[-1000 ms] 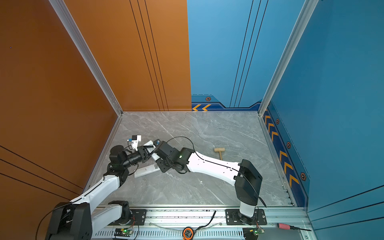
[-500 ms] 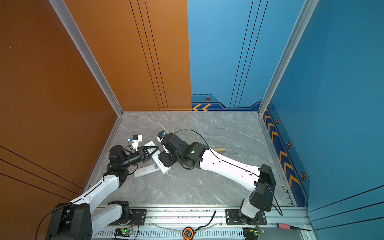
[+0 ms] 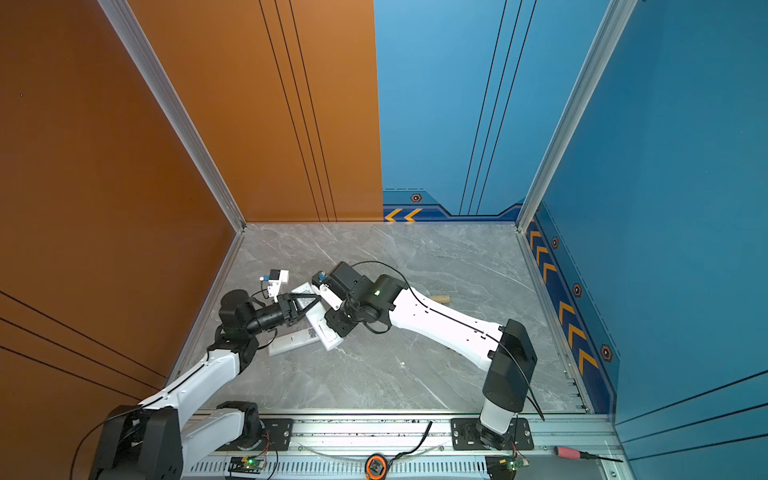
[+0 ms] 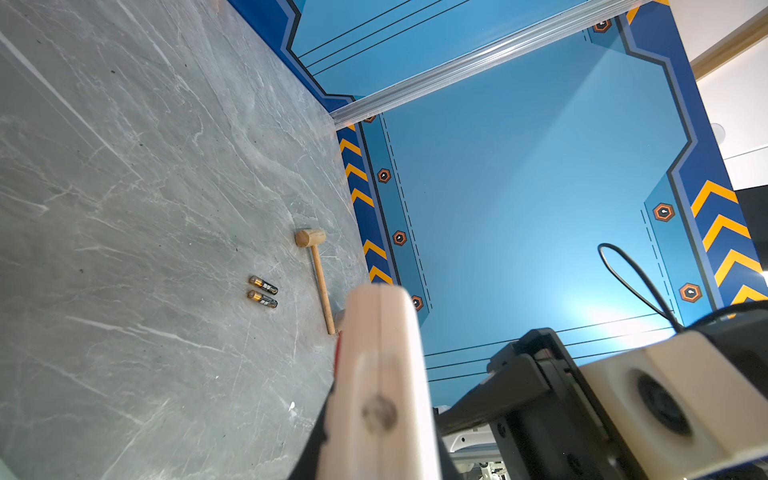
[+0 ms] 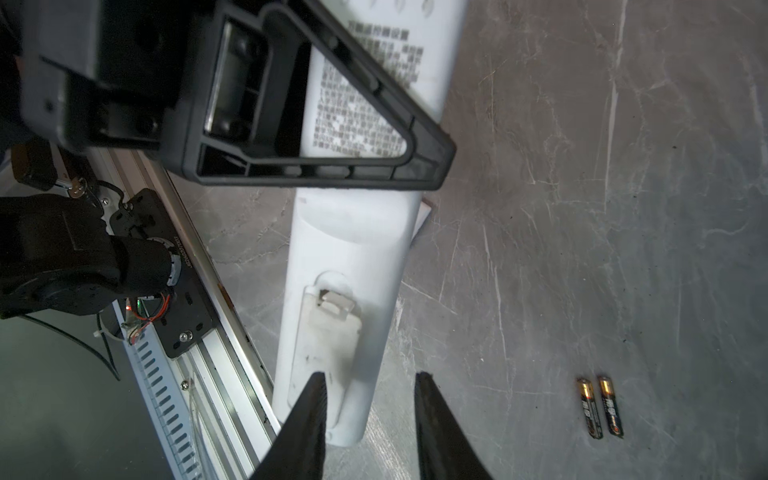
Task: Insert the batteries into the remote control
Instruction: 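Press and slide the cover shut with the right gripper fingertips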
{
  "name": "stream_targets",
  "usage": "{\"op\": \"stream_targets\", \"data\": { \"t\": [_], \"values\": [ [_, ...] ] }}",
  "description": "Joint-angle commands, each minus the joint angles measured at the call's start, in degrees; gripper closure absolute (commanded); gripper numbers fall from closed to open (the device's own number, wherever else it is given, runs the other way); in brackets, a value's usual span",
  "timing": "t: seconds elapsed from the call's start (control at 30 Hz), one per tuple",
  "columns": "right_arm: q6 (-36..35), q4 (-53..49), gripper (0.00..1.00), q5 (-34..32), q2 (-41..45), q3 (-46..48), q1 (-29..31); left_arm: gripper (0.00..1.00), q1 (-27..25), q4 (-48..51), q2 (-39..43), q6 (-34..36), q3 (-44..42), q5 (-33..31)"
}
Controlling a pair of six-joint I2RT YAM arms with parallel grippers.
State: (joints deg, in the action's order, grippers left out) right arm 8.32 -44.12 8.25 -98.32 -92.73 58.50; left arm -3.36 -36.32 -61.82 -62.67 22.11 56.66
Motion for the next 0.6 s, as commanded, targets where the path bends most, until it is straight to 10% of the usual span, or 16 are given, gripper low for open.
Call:
{"op": "stream_targets", "data": {
  "t": [0.0, 0.57],
  "values": [
    [-1.55, -1.93, 0.71, 1.36, -0.52, -1.67, 0.46, 1.0, -0.42, -1.65, 0.65, -0.07, 1.26, 1.59],
    [0.22, -2.99, 0.84, -1.89, -2.98, -2.68, 1.77, 1.0, -0.63, -1.65, 0.74, -0.14, 1.04, 1.6]
  ]
}}
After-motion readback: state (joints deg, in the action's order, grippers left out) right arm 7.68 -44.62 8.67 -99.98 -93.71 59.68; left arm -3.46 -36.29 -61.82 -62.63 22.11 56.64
